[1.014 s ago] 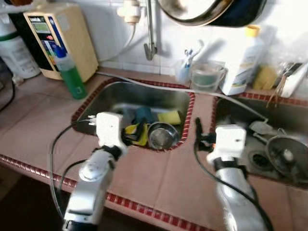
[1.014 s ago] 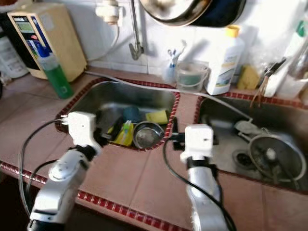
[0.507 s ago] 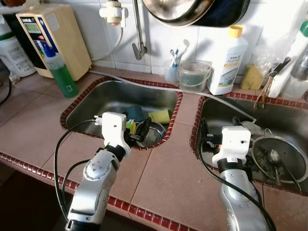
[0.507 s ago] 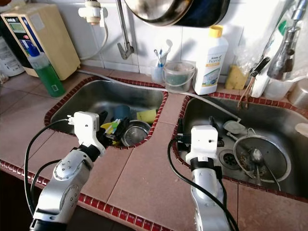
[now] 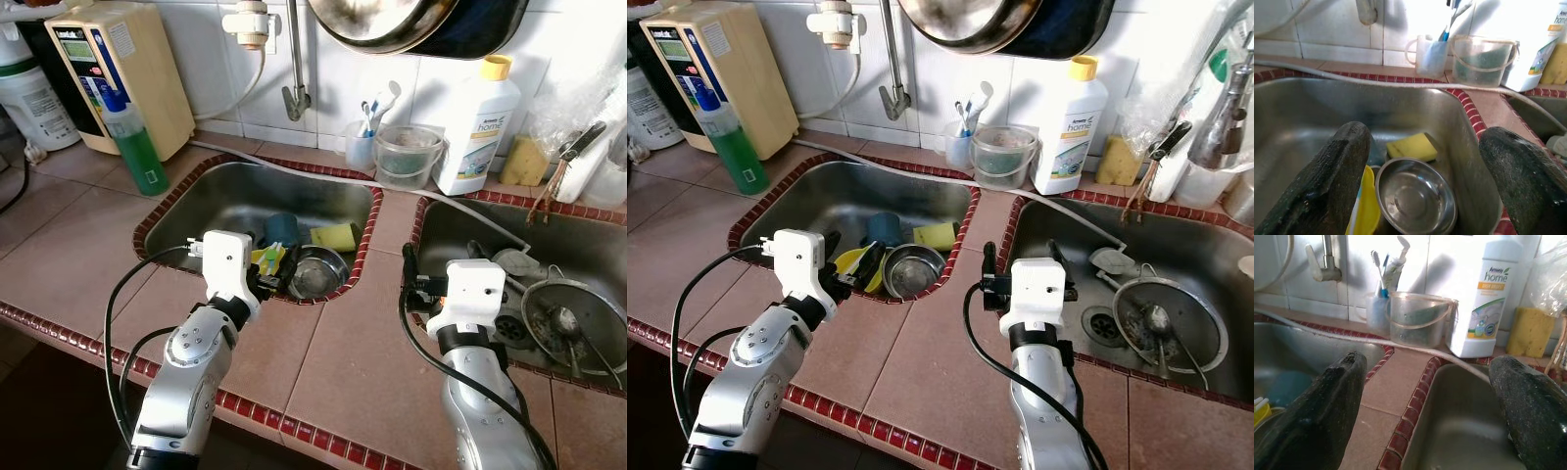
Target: Kitchen organization
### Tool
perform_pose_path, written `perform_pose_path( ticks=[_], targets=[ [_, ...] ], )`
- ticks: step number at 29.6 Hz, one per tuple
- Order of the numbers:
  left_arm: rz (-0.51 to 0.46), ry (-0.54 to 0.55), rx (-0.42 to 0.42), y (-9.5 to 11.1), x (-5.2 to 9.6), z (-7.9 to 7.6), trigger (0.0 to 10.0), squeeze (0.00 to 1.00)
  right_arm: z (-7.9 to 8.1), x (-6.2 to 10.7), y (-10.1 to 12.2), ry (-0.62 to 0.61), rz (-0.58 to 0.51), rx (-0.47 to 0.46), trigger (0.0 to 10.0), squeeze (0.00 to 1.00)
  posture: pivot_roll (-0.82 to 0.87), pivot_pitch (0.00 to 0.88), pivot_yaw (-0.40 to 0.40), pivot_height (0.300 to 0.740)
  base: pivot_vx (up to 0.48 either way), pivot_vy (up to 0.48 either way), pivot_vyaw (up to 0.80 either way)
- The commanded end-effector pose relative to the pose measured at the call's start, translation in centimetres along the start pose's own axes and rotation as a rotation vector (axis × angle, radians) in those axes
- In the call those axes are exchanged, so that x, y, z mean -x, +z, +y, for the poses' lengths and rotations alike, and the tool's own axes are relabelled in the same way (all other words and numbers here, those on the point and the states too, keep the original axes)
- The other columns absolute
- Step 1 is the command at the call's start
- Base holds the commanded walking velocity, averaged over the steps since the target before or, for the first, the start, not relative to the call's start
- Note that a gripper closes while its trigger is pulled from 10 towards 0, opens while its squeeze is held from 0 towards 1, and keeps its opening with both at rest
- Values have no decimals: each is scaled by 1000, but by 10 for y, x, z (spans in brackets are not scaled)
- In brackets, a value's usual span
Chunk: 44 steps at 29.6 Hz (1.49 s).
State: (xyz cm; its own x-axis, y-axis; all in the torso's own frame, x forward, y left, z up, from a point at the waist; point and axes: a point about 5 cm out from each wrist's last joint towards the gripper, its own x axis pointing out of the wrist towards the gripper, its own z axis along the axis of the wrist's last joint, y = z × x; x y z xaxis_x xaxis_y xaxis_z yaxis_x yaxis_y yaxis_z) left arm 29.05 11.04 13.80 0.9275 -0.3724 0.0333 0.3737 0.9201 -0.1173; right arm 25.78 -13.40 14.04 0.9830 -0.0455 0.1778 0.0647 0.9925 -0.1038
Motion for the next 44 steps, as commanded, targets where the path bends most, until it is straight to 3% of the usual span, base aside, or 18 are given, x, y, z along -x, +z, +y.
perform_pose_path(
  ticks=[1,44],
  targets=[
    [-1,13,-1,2,2,3,10000,0,3,0,4,4,-12,1,10000,0,-217,63,84,740,-251,0,0],
    [14,-8,-6,1,1,0,10000,0,3,3,3,11,-3,10,10000,0,-222,61,85,740,-270,0,0]
  ],
)
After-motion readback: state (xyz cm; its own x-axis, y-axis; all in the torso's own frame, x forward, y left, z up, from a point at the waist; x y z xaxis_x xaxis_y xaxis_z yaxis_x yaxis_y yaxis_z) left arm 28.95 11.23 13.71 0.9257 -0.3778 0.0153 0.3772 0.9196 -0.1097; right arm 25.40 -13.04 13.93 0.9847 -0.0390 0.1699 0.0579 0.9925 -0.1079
